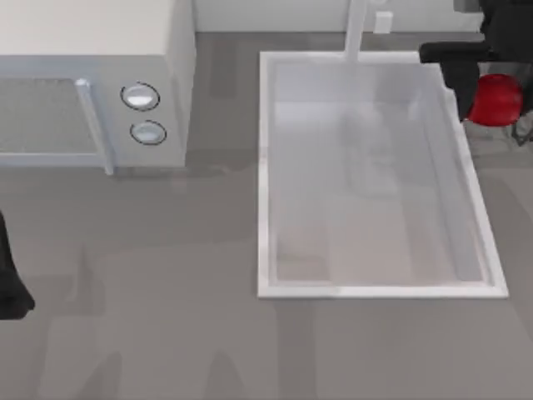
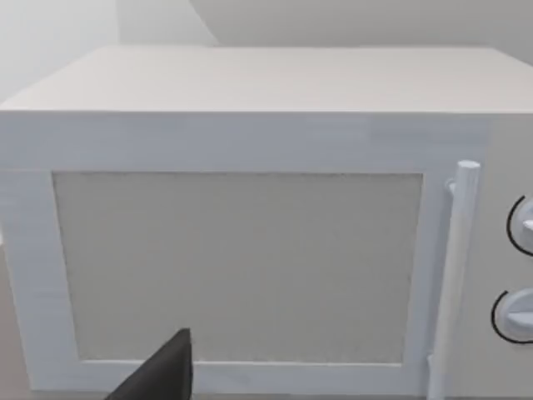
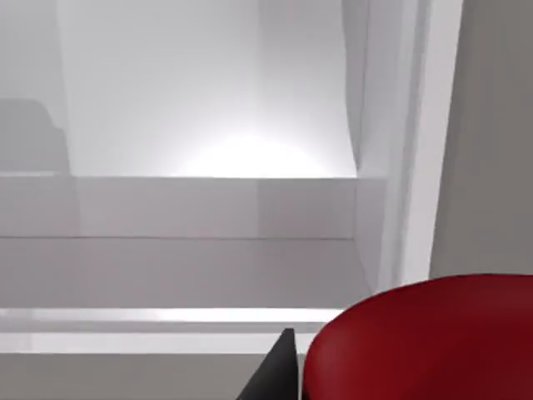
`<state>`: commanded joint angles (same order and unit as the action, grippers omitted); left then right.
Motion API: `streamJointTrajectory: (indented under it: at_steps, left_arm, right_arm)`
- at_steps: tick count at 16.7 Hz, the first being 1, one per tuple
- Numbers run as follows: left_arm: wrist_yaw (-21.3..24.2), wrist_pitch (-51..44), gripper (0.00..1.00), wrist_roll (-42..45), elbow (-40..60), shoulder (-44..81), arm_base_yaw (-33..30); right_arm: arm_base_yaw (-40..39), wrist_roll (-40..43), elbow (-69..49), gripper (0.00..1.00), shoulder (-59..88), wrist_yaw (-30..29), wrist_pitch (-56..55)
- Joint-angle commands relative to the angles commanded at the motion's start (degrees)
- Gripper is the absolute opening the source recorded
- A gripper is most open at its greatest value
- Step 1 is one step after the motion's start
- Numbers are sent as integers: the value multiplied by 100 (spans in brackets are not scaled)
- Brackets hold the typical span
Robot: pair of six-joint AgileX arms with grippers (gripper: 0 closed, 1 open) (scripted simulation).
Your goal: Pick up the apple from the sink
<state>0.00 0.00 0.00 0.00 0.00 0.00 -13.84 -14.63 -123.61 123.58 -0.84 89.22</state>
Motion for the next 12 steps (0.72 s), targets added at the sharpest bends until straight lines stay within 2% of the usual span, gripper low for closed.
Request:
streamJointTrajectory:
  at_steps: [3, 6, 12]
  left_arm:
    - [0, 0, 100, 0, 0, 0, 0]
    - [0, 0, 100, 0, 0, 0, 0]
    - [0, 0, 100, 0, 0, 0, 0]
  right_arm:
    - [837, 830, 1230, 0, -650, 40, -411]
    - [1449, 1437, 1934, 0, -1114, 69, -703]
    - [1588, 1584, 2091, 0, -1215, 70, -767]
